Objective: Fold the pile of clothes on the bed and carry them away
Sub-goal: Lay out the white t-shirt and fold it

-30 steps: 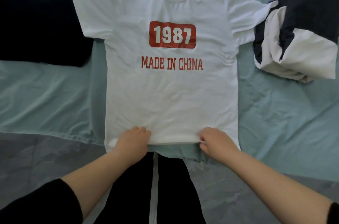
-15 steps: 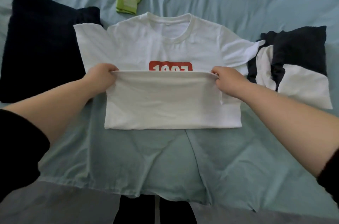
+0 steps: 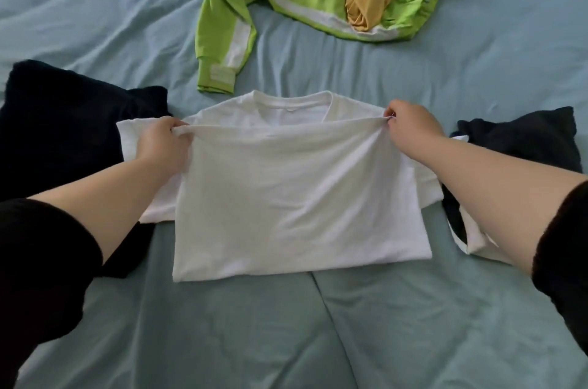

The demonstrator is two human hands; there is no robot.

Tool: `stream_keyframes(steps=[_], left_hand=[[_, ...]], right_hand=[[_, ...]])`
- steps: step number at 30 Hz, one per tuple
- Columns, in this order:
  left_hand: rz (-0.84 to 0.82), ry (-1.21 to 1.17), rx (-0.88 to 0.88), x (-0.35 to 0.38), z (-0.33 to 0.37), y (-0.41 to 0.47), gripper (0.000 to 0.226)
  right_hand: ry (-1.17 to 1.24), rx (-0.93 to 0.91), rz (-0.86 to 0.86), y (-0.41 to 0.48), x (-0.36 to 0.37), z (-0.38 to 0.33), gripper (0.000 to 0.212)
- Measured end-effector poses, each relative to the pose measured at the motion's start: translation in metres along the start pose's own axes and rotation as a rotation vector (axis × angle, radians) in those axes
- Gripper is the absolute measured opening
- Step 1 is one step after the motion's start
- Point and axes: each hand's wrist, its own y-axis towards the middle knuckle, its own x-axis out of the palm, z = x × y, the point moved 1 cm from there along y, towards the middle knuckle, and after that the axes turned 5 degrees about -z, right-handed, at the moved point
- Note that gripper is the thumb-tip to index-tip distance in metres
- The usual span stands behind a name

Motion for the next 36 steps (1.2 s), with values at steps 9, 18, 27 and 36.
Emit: stream_keyframes(steps=[9,18,27,36], left_hand=[[0.143,0.049,0.017,0.014,0.030,0.055,0.040],[-0.164,0.638,0.399,0.090,-0.003,0.014,0.072],[-0.155,0.744,0.347,0.085,0.010,0.003,0.074],[-0.276,0.773,0.663,0.097,-0.045,-0.091,0.064]], right_hand=[[-0.094,0.092,0.158,0.047,0.004,-0.021,0.029],[-0.260,-0.320,-0.045,-0.007,0.099,-0.031,0.068],[-0.213,-0.240,0.007,-0.016,0.099,-0.026,0.072],[-0.315,-0.478,-0.042,-0.113,0.121,0.029,0.058]])
